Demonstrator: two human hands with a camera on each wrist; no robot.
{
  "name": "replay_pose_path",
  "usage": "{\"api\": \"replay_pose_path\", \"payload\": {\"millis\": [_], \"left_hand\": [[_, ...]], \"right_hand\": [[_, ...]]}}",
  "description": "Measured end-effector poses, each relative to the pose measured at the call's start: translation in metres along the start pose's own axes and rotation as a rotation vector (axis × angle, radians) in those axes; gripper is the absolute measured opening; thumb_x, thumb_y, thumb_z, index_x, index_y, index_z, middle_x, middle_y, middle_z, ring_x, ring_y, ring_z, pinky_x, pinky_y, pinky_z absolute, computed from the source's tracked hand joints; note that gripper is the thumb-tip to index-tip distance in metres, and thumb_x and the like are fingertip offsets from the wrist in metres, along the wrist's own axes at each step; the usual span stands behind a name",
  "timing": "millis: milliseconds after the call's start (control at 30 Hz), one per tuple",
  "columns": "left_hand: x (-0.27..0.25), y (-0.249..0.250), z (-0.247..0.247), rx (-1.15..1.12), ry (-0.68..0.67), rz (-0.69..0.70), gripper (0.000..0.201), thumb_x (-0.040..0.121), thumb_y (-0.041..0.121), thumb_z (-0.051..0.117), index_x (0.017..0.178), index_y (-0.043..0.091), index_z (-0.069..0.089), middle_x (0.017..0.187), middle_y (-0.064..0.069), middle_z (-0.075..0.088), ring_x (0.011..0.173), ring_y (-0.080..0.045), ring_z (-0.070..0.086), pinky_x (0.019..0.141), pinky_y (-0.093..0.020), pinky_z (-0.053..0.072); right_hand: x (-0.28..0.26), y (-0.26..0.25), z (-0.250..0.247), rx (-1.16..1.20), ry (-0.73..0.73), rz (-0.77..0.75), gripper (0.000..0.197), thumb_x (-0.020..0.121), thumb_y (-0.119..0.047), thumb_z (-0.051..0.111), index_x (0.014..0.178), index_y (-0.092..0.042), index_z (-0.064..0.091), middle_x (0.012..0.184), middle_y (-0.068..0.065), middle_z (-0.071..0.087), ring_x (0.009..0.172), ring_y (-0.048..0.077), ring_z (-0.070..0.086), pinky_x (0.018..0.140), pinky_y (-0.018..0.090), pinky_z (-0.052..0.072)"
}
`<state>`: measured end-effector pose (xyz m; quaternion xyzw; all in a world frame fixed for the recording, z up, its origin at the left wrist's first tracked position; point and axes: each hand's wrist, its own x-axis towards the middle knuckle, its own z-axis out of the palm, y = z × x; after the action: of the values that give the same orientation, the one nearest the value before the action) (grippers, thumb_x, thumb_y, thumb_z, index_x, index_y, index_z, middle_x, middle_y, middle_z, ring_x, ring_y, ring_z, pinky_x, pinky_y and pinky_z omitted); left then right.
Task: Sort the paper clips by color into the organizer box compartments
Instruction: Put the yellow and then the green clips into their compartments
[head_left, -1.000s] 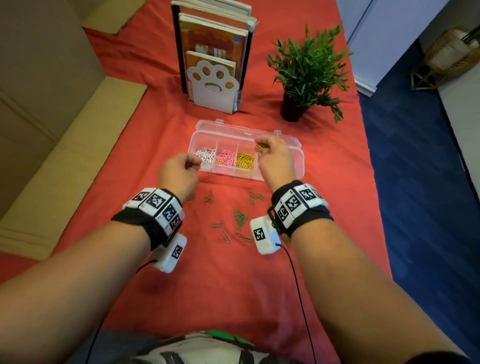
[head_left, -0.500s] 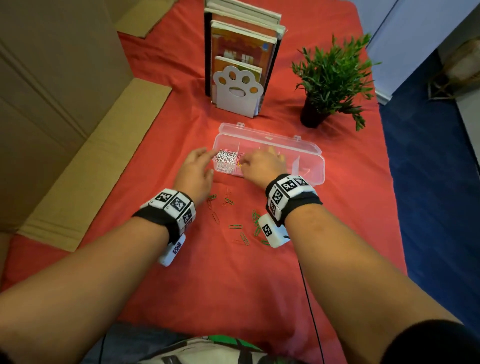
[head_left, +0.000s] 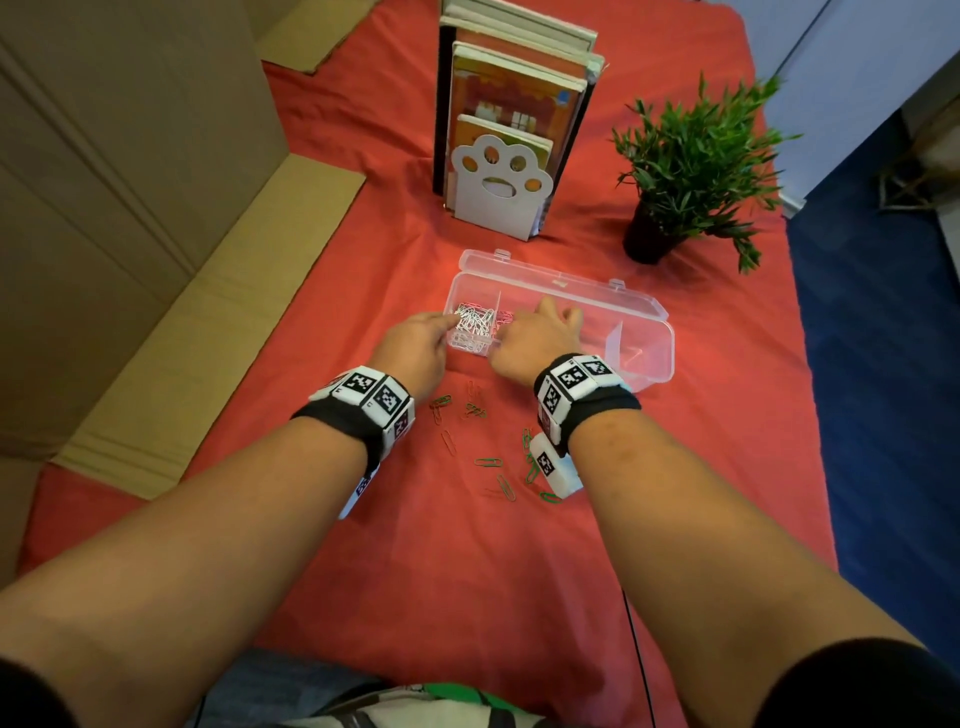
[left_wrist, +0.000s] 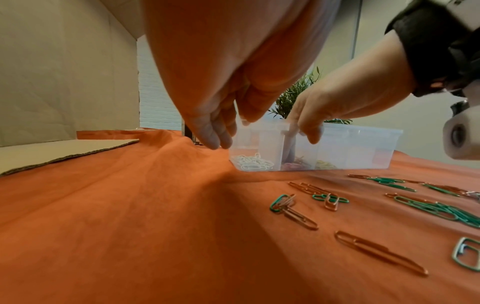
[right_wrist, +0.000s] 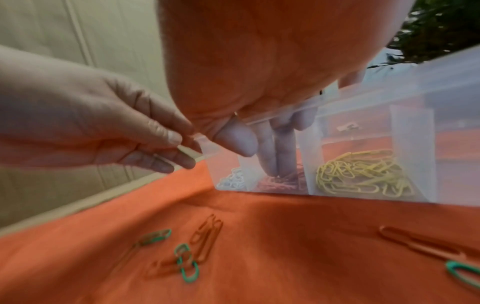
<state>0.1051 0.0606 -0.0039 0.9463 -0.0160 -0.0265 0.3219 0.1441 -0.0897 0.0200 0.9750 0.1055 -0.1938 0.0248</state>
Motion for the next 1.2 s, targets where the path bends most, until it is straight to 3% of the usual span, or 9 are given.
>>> {"api": "replay_pose_path", "payload": {"millis": [100,200,367,567,767,867,1000,1100,1200], "left_hand": [[-0.001,0.000,0.001,-0.042,0.015,-0.016,0.038,0.090,0.004,0.043,0.126,0.009,0.056,0.131,-0.013,0.057,0.121,-0.025,0.053,0.103,-0.025,0.035],[-0.002,0.001,0.002,-0.074,0.038,-0.022,0.035,0.090,0.006,0.046,0.123,0.008,0.058,0.129,-0.012,0.059,0.119,-0.025,0.054,0.102,-0.024,0.035],[0.001,0.002,-0.002,-0.114,0.035,-0.042,0.031,0.090,0.014,0.053,0.119,0.009,0.062,0.123,-0.012,0.063,0.116,-0.024,0.057,0.099,-0.021,0.035],[0.004,0.003,-0.003,-0.107,0.052,-0.056,0.029,0.089,0.014,0.053,0.116,0.010,0.064,0.119,-0.012,0.065,0.112,-0.024,0.059,0.097,-0.023,0.038],[0.004,0.005,-0.003,-0.074,0.063,-0.056,0.029,0.089,0.014,0.052,0.116,0.012,0.065,0.117,-0.013,0.066,0.108,-0.026,0.061,0.093,-0.024,0.041],[0.004,0.005,-0.003,-0.066,0.065,-0.066,0.029,0.090,0.015,0.052,0.115,0.013,0.065,0.117,-0.013,0.066,0.107,-0.027,0.061,0.092,-0.026,0.042],[0.003,0.008,-0.003,-0.059,0.071,-0.071,0.029,0.090,0.015,0.051,0.116,0.012,0.065,0.117,-0.013,0.066,0.107,-0.026,0.061,0.092,-0.023,0.039],[0.002,0.009,-0.003,-0.050,0.070,-0.069,0.029,0.090,0.014,0.052,0.115,0.011,0.065,0.116,-0.014,0.066,0.106,-0.028,0.061,0.091,-0.024,0.039],[0.001,0.011,-0.004,-0.043,0.071,-0.070,0.028,0.089,0.014,0.052,0.114,0.011,0.065,0.115,-0.016,0.066,0.105,-0.030,0.061,0.092,-0.027,0.041]], "right_hand": [[0.001,0.007,-0.002,0.122,0.048,0.039,0.022,0.077,-0.028,0.043,0.080,-0.025,0.064,0.090,-0.007,0.058,0.109,0.022,0.034,0.079,0.040,0.021],[0.004,0.015,-0.007,0.227,0.066,0.025,0.037,0.077,-0.025,0.041,0.103,-0.036,0.066,0.104,-0.008,0.057,0.114,0.025,0.033,0.079,0.040,0.020],[0.006,0.012,-0.006,0.098,0.068,-0.004,0.034,0.081,-0.033,0.025,0.073,-0.024,0.056,0.095,-0.005,0.059,0.111,0.024,0.036,0.080,0.041,0.020],[0.009,0.009,0.002,0.047,0.030,-0.015,0.051,0.089,-0.042,0.020,0.091,-0.019,0.065,0.112,0.000,0.059,0.115,0.023,0.035,0.099,0.051,0.020],[0.008,0.018,-0.001,0.273,0.082,0.044,0.035,0.086,-0.030,0.036,0.095,-0.031,0.069,0.106,-0.006,0.060,0.114,0.025,0.034,0.091,0.044,0.024],[0.011,0.028,0.003,0.574,0.252,0.108,0.020,0.082,-0.027,0.049,0.075,-0.029,0.067,0.099,-0.004,0.065,0.112,0.024,0.045,0.096,0.038,0.032],[0.009,0.032,0.004,0.893,0.262,0.105,0.020,0.081,-0.013,0.044,0.072,-0.028,0.051,0.079,0.004,0.064,0.077,0.025,0.061,0.078,0.043,0.054],[0.006,0.038,0.000,0.986,0.271,0.122,0.022,0.086,-0.003,0.040,0.088,-0.020,0.053,0.080,0.008,0.062,0.066,0.018,0.056,0.063,0.030,0.048],[0.006,0.043,0.002,0.975,0.239,0.124,0.024,0.087,0.000,0.043,0.087,-0.015,0.063,0.085,0.011,0.066,0.071,0.019,0.057,0.065,0.027,0.048]]}}
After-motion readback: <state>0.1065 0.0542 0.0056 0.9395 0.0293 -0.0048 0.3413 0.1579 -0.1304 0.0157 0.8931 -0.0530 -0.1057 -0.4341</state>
